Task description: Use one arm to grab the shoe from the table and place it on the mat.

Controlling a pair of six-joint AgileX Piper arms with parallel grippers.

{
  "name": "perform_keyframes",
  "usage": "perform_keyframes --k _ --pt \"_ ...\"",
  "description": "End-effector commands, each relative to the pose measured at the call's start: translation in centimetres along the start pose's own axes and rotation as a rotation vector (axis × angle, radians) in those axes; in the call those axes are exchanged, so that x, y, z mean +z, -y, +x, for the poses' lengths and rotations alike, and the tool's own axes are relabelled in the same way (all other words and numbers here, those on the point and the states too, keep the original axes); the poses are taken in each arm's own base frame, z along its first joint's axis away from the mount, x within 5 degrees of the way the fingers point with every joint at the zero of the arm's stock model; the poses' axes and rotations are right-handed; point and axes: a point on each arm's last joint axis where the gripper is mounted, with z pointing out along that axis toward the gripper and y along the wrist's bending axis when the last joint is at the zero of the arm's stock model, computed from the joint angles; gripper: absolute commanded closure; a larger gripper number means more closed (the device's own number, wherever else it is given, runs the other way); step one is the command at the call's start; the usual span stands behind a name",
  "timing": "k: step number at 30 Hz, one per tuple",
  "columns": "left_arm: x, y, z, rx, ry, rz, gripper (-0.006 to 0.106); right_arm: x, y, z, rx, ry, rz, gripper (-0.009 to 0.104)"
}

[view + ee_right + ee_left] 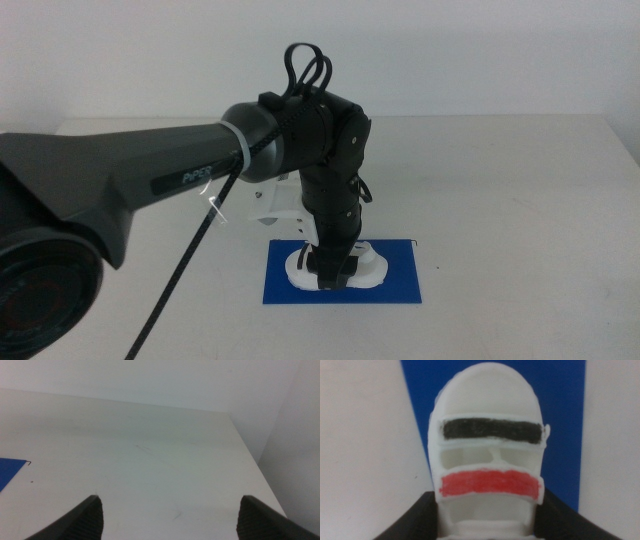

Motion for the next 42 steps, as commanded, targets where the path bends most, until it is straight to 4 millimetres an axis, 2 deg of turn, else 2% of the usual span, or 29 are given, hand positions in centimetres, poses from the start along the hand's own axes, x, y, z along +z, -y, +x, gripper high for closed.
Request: perform_keyframes --k 1,9,18,19,20,23,25,31,36,42 --pt "-2.6 0.6 0.5 -0.005 -0.035 0.095 0.102 0.0 0.0 -0.5 -0.018 0.064 0.007 0.017" --pt "-0.6 1.3 0.8 -0.003 -0.046 0.120 0.102 0.0 0.0 -0.5 -0.018 0.064 0.007 0.017" --pt "-0.2 1.2 1.0 -0.018 -0.066 0.109 0.101 0.0 0.0 -0.5 -0.018 0.064 0.007 0.017" --pt "-0.1 1.0 0.9 -0.019 -0.054 0.085 0.064 0.0 0.0 -0.5 -0.018 0.064 0.007 0.017" --pt "-0.3 0.8 0.8 -0.019 -0.035 0.053 0.040 0.0 0.0 -0.5 -0.018 0.064 0.007 0.017" --pt "-1.0 0.7 0.7 -0.017 -0.014 0.018 0.017 0.0 0.0 -0.5 -0.018 0.064 0.007 0.017" --pt "-1.8 0.8 0.8 -0.015 0.003 -0.005 0.006 0.0 0.0 -0.5 -0.018 0.064 0.007 0.017" --pt "-5.9 1.5 1.0 0.004 0.038 -0.006 0.006 0.0 0.0 -0.5 -0.018 0.064 0.007 0.017" --pt "-10.9 1.7 0.7 0.062 0.023 0.141 0.006 0.0 0.0 -0.5 -0.018 0.064 0.007 0.017" --pt "-18.1 0.7 -1.5 0.143 0.110 0.370 0.006 0.0 0.0 -0.5 -0.018 0.064 0.007 0.017"
